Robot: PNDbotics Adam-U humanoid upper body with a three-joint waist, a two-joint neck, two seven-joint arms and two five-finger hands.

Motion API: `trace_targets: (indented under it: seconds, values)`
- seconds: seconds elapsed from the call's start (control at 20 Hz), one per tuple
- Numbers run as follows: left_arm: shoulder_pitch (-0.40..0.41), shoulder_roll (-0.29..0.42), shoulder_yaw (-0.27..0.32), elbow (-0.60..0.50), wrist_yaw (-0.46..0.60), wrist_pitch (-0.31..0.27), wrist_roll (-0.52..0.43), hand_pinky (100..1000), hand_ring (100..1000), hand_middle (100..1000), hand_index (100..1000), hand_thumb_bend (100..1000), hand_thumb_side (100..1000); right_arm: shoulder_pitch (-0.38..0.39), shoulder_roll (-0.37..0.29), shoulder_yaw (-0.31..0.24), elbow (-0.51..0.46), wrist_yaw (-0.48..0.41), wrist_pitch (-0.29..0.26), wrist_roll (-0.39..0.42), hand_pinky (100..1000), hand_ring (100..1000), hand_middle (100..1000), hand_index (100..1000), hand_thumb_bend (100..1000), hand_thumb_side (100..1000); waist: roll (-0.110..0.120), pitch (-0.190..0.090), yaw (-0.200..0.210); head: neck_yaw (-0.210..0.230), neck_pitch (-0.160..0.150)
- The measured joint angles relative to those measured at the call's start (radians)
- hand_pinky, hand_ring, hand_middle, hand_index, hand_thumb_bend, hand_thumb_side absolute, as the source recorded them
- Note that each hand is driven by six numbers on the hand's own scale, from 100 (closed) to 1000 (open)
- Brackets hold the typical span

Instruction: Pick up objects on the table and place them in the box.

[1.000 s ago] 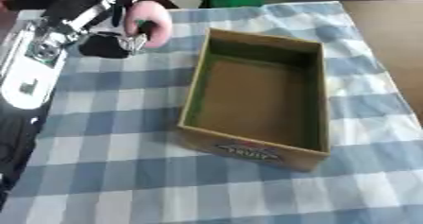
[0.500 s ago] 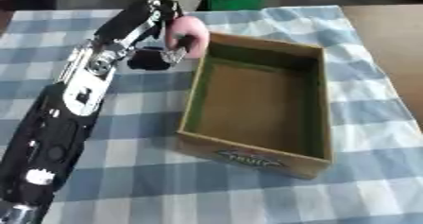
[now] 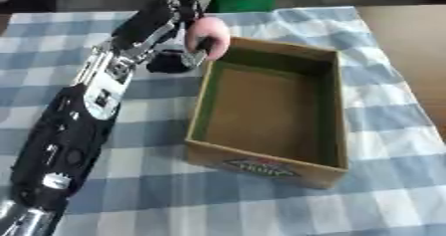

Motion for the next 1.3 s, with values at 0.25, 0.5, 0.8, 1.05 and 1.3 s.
trace_targets:
  seconds: [0.25,0.5,0.8,1.05,1.3]
  values:
    - [-0.019,0.0,0.011,0.035,-0.017,-0.055,0.024,307,487,538,560,100,461,-0.051,0.0,0.032,0.0,-0.005,0.049,0.009,847,858,583,868,100,1000,0.01,0.0,-0.046,0.045,-0.004]
    - [-0.028,-0.005,0.011,0.07,-0.006,-0.132,0.017,326,509,558,583,100,469,-0.098,0.017,0.078,0.0,-0.001,0.112,0.032,857,865,573,872,100,1000,0.021,0.007,-0.075,0.085,-0.01]
    - [-0.032,-0.005,0.025,0.102,-0.153,-0.335,-0.028,382,634,660,653,100,557,-0.115,0.036,0.101,0.0,0.014,0.17,0.032,864,869,568,875,100,1000,0.026,0.012,-0.081,0.098,-0.01]
    - [-0.033,-0.005,0.004,0.09,-0.299,-0.392,-0.038,444,733,759,693,100,622,-0.114,0.041,0.101,0.0,0.02,0.185,0.024,865,870,568,876,100,1000,0.029,0.012,-0.082,0.098,-0.01]
    - [-0.033,-0.012,-0.028,0.092,-0.382,-0.401,-0.02,534,820,855,820,484,754,-0.113,0.042,0.101,0.0,0.022,0.188,0.022,865,870,567,876,100,1000,0.028,0.012,-0.082,0.097,-0.01]
